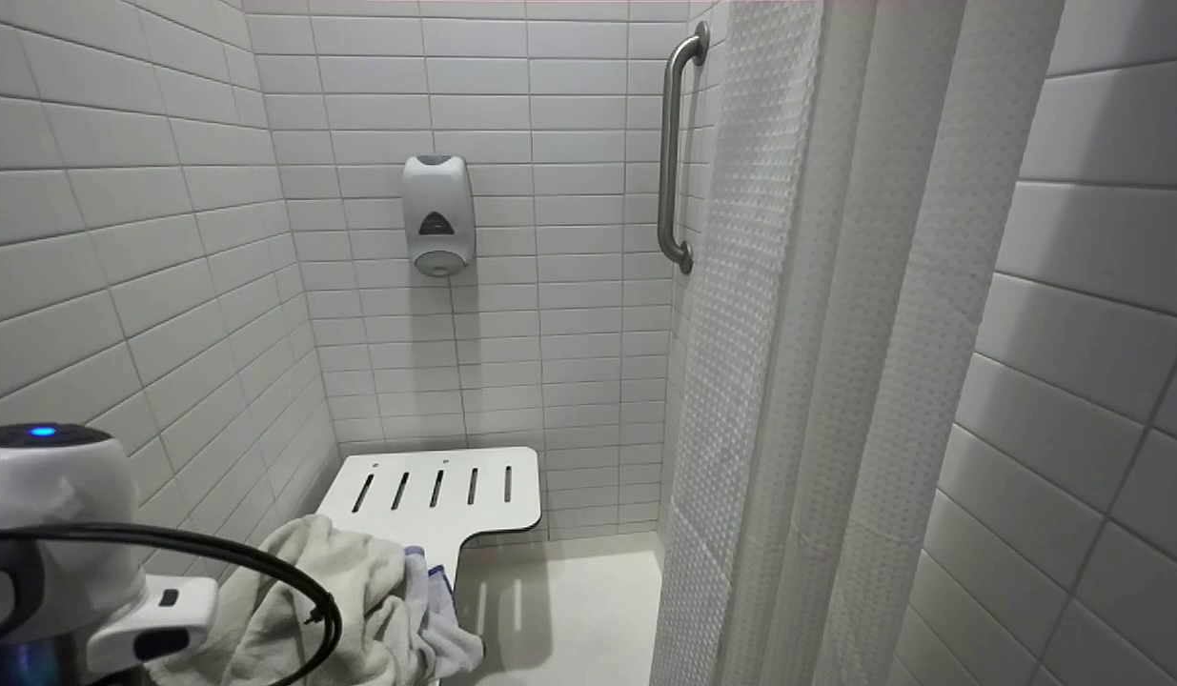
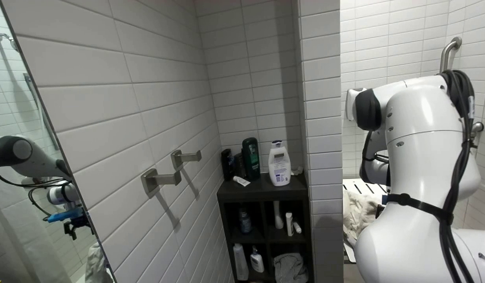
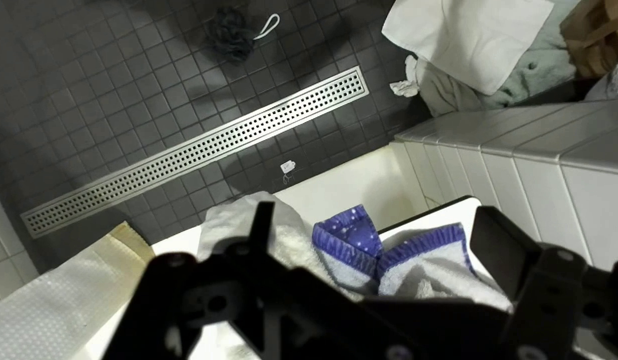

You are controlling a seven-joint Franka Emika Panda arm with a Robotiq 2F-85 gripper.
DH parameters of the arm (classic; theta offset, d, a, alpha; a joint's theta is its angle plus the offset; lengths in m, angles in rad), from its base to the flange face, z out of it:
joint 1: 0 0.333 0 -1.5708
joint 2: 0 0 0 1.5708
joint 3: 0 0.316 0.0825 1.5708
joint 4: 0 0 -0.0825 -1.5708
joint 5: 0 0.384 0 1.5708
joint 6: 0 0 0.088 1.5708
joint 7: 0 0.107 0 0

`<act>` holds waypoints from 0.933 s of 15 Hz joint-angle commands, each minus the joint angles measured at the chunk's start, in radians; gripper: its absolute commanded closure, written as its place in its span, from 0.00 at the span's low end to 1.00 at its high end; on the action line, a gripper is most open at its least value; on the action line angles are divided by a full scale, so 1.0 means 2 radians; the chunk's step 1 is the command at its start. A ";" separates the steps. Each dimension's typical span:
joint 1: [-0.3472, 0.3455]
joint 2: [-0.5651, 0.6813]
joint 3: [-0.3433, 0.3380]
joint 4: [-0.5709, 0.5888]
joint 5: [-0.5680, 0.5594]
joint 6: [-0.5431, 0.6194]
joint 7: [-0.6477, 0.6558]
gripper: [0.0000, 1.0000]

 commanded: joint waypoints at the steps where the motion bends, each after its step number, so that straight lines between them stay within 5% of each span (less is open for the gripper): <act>1: 0.000 0.007 0.003 0.002 0.001 -0.002 -0.007 0.00; 14: 0.021 0.076 0.010 0.048 -0.028 0.044 -0.018 0.00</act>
